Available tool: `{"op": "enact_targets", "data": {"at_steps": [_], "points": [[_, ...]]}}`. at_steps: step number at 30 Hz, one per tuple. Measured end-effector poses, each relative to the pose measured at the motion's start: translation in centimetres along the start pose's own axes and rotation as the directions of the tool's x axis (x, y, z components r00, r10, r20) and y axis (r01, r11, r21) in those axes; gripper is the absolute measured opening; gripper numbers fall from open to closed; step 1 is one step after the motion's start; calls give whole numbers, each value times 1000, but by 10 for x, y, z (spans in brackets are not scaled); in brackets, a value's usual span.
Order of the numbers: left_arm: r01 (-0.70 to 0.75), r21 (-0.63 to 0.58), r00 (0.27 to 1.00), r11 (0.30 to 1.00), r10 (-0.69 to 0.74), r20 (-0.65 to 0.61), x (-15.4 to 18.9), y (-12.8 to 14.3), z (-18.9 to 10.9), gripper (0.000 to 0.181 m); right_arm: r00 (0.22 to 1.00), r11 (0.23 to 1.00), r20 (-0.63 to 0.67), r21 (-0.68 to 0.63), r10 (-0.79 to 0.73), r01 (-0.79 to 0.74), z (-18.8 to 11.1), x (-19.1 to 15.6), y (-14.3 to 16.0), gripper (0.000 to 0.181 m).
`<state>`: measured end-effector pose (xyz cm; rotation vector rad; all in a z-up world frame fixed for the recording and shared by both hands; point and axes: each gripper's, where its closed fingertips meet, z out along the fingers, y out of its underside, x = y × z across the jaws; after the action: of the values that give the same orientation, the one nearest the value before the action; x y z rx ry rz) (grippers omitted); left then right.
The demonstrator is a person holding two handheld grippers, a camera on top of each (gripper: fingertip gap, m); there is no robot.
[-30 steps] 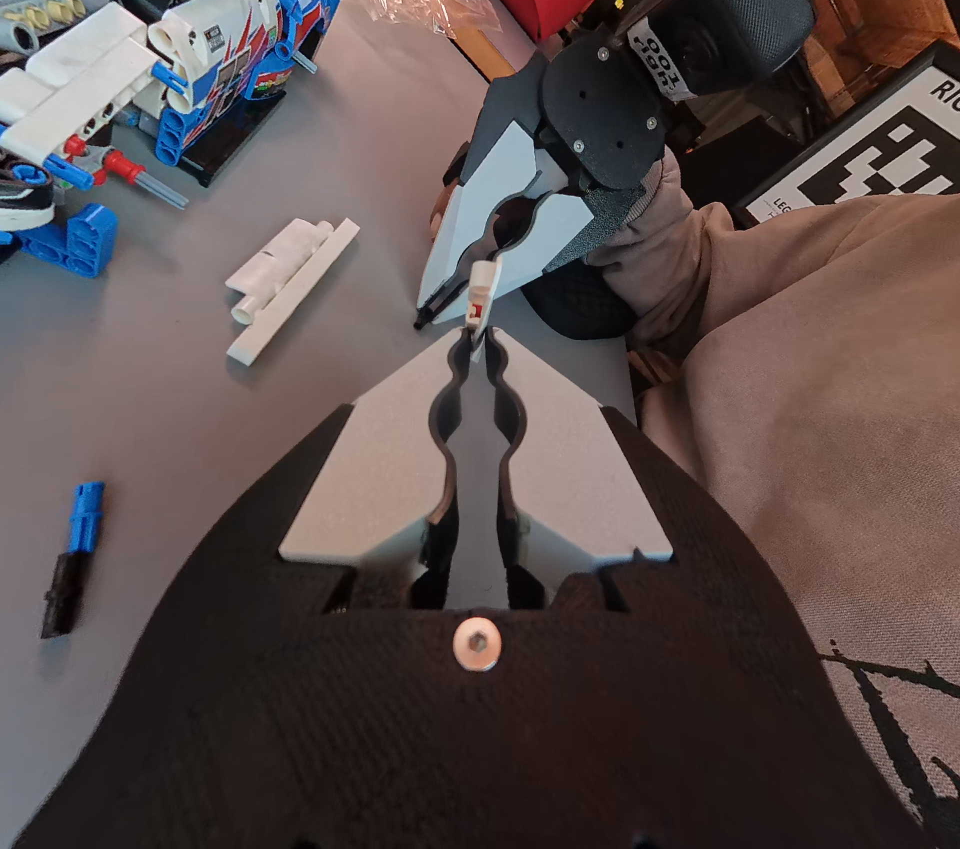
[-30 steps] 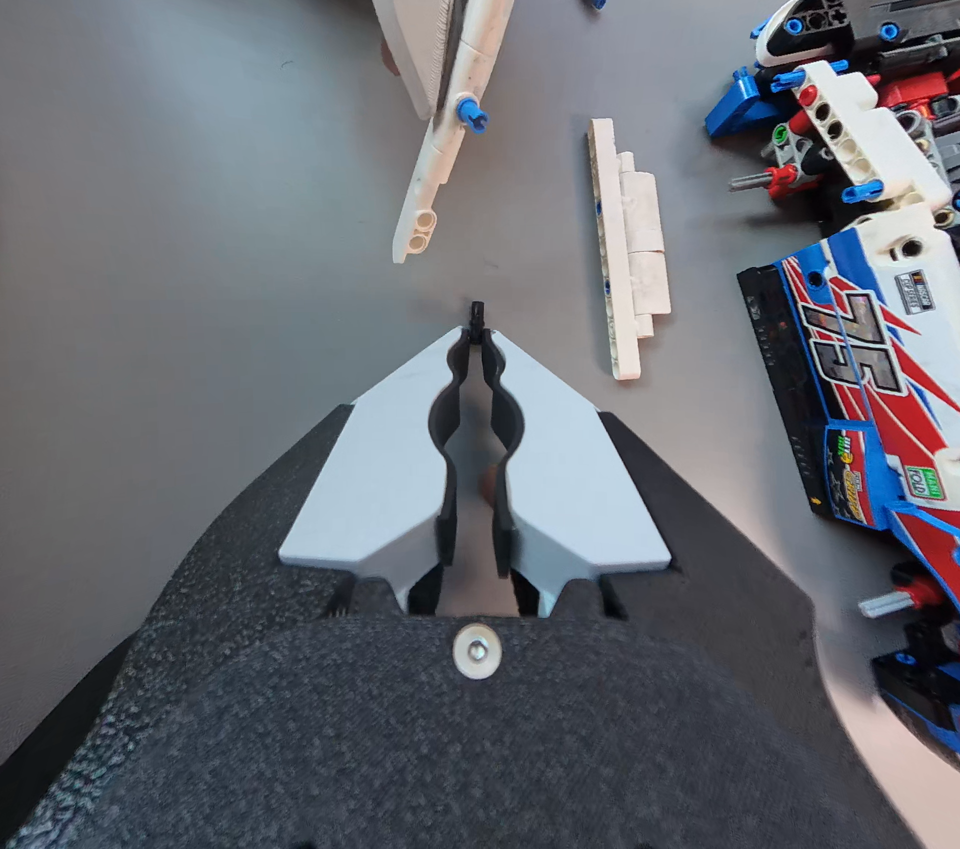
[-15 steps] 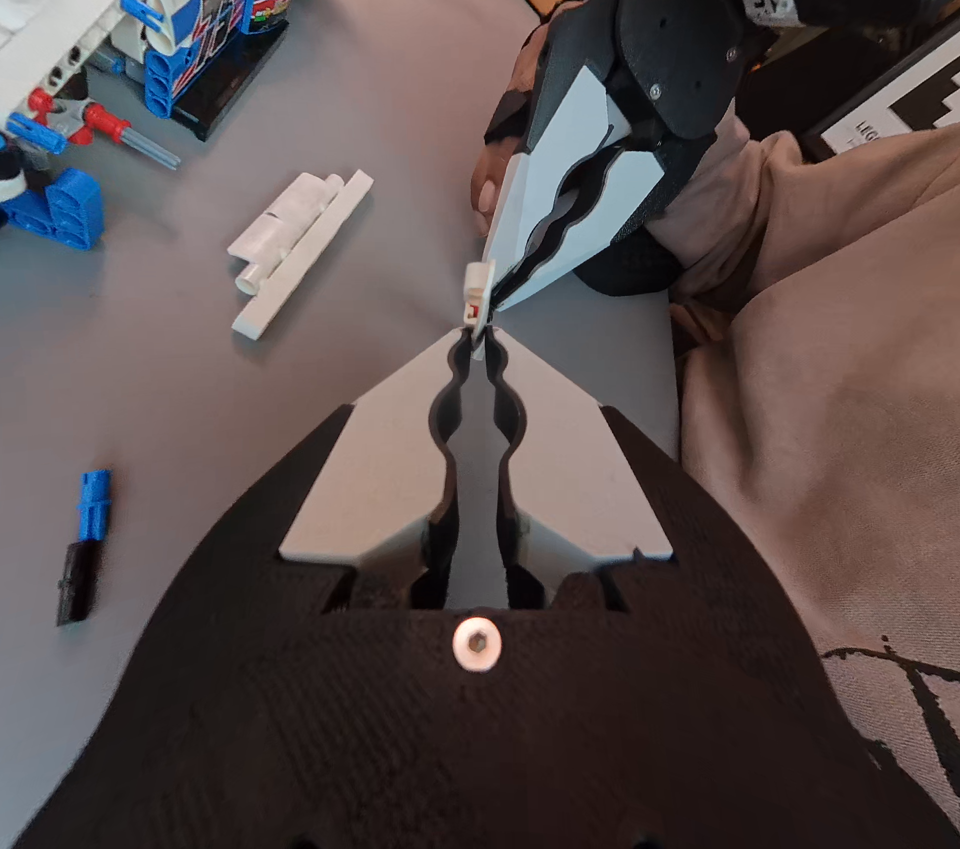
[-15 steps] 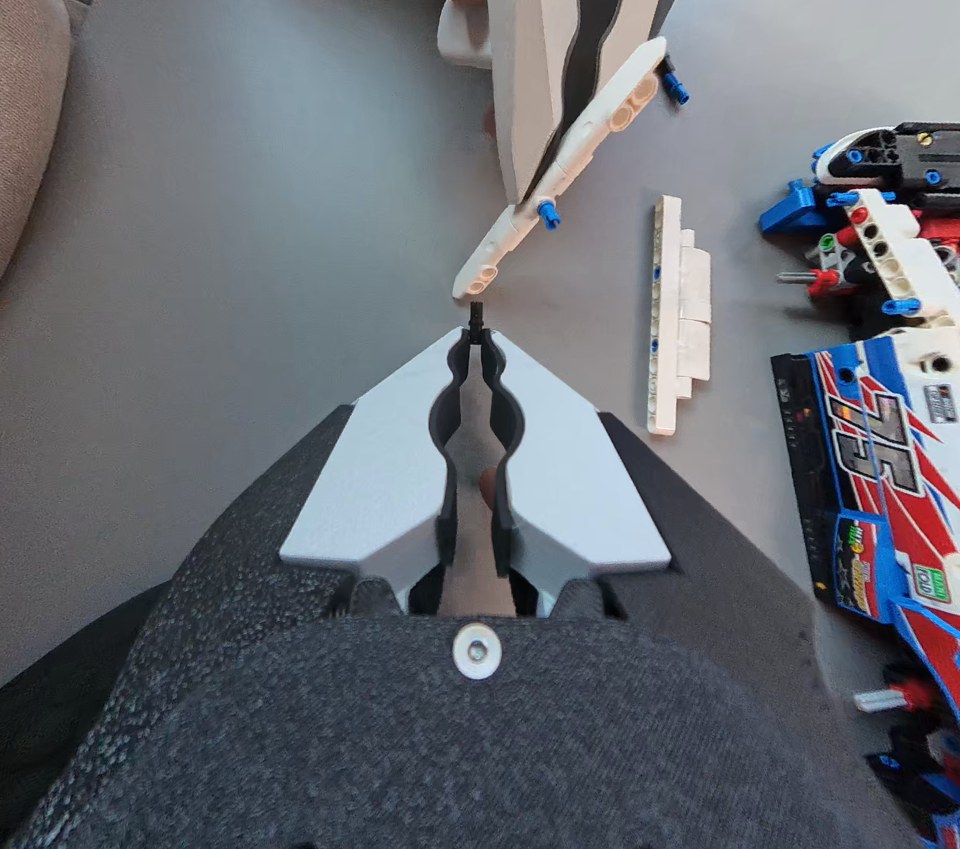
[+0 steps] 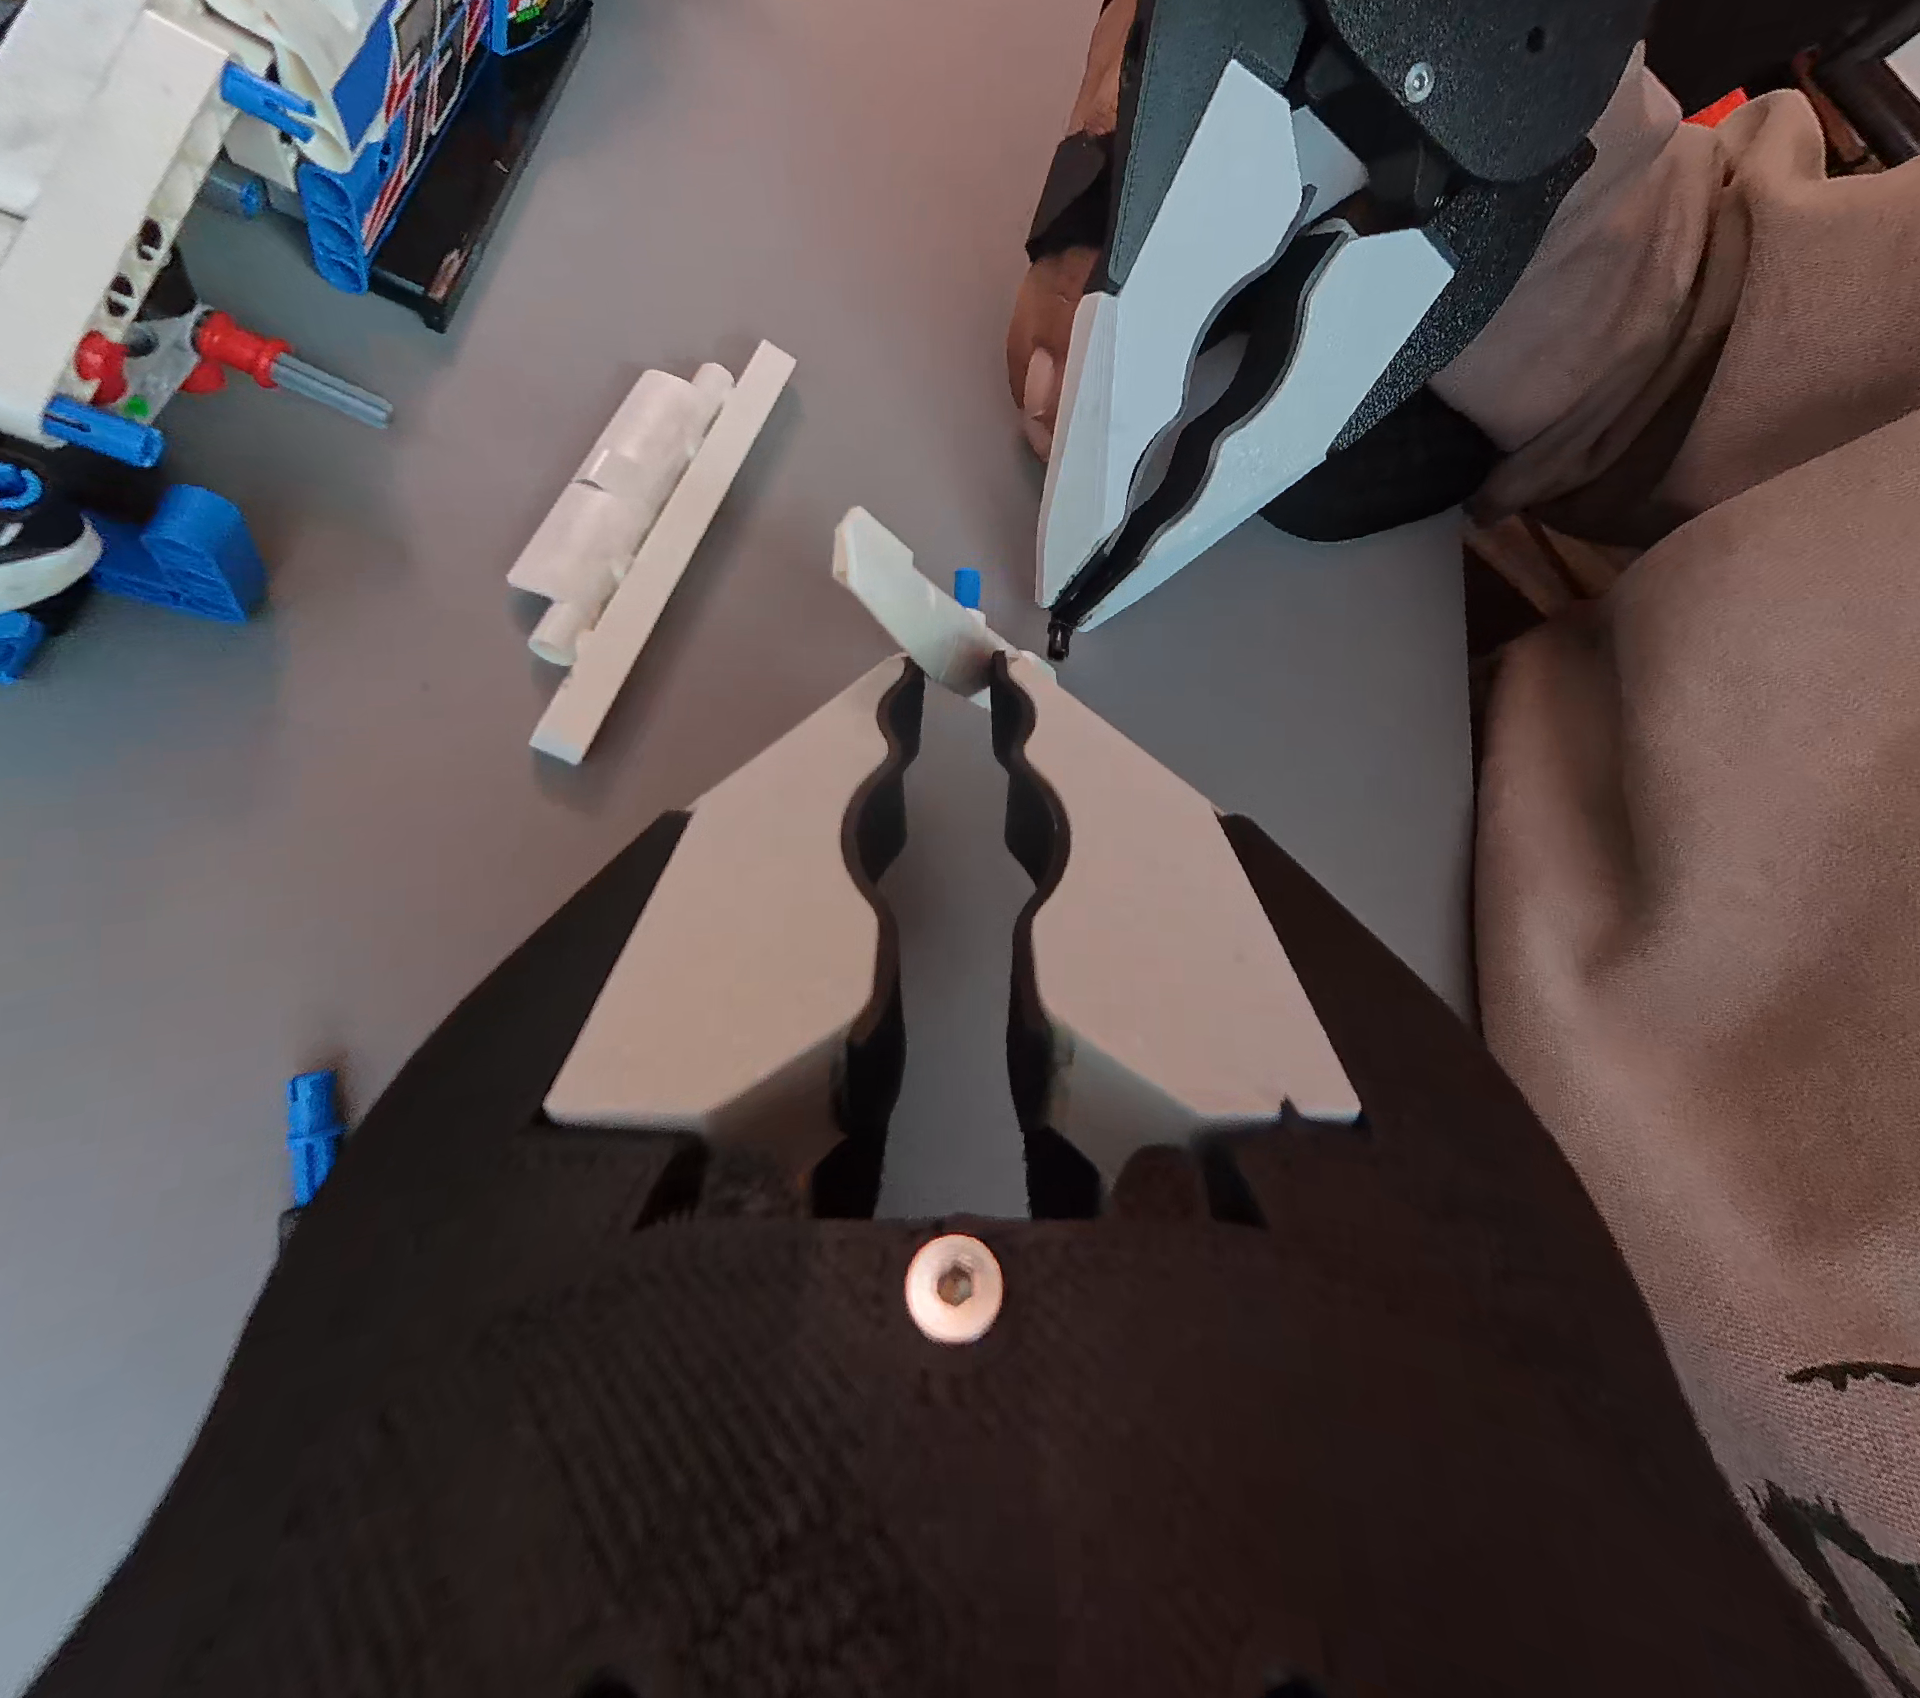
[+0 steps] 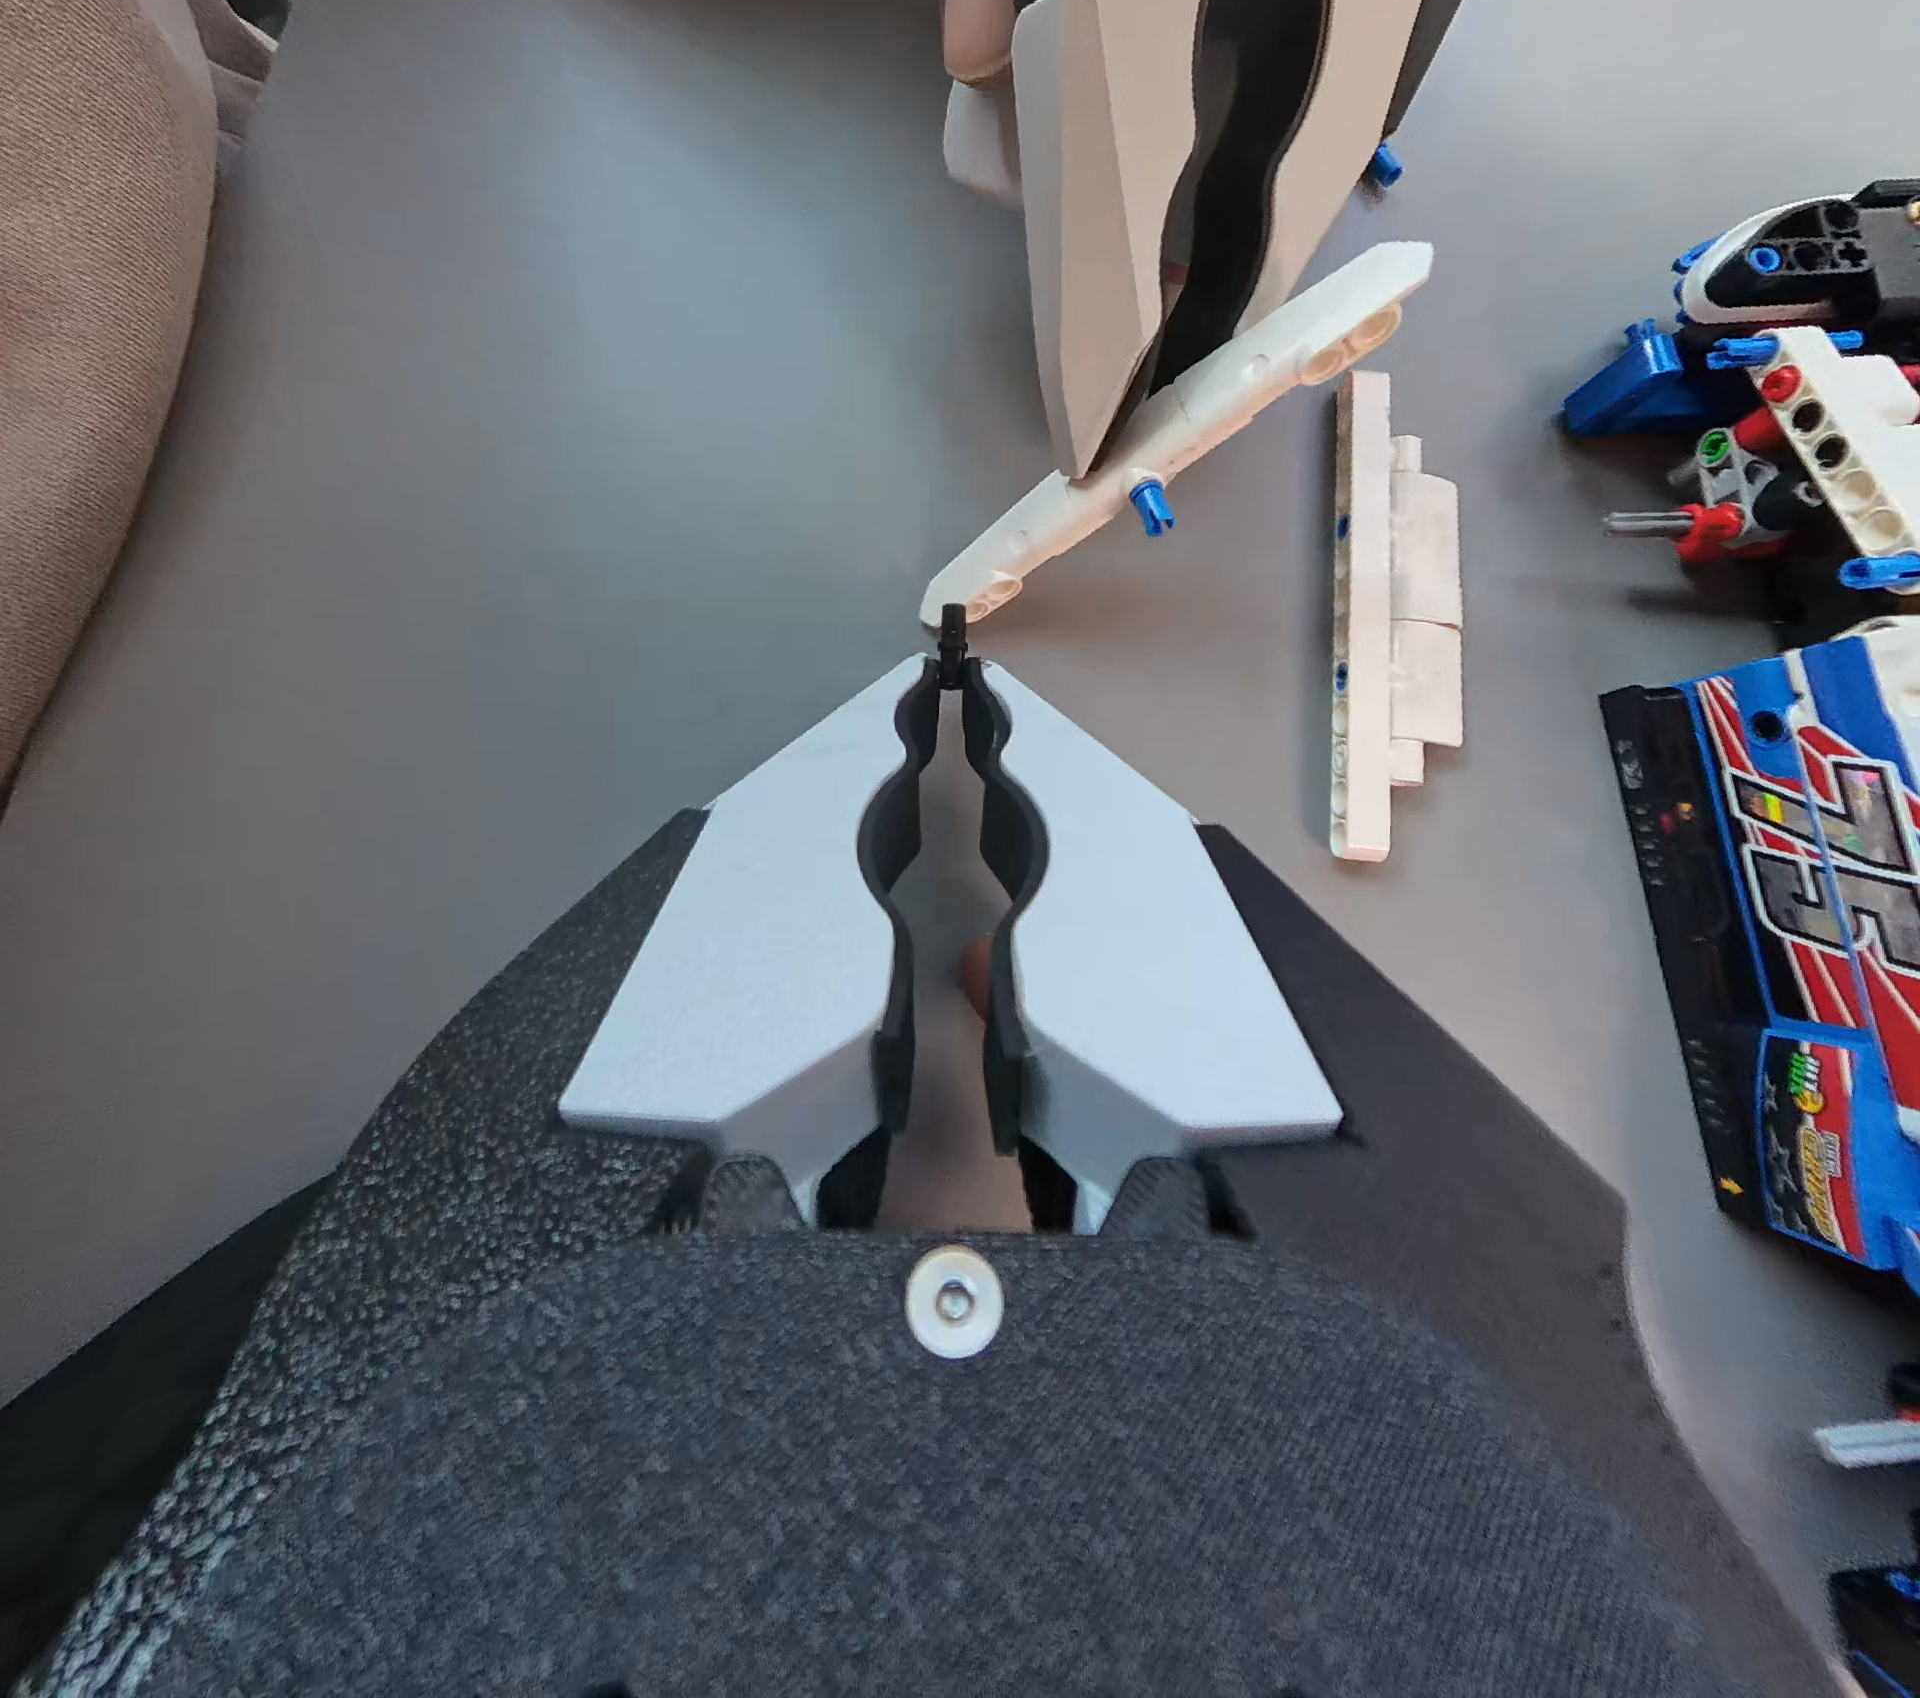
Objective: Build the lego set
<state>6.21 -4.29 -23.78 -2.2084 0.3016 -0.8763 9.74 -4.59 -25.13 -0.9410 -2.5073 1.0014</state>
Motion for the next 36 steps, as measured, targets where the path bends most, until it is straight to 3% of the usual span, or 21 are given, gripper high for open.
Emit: {"op": "enact_targets", "data": {"at_steps": [5,9,13,19,25,30,36], "points": [[-49,-55,993,997,54,108,-12,7,-13,27,1000,1000,-14,9,-5,5,-1,2,-2,2],[-126,-72,969,989,138,207,-19,9,-31,21,999,997,-39,71,-7,9,-5,6,-12,2],[-149,86,989,985,150,0,27,-8,-19,18,995,988,-91,146,-31,44,-9,10,-28,2],[-68,109,996,992,74,-58,33,-11,-6,14,988,978,-139,188,-65,91,-13,9,-41,2],[-28,181,988,983,55,-145,42,-19,-13,2,983,947,-162,290,-92,137,-24,7,-56,2],[169,316,915,933,-29,-403,63,-39,-34,2,971,854,-211,480,-110,202,-47,2,-85,2],[257,312,853,915,-63,-518,73,-45,-39,1,960,824,-247,510,-135,247,-53,-2,-94,2]]}}
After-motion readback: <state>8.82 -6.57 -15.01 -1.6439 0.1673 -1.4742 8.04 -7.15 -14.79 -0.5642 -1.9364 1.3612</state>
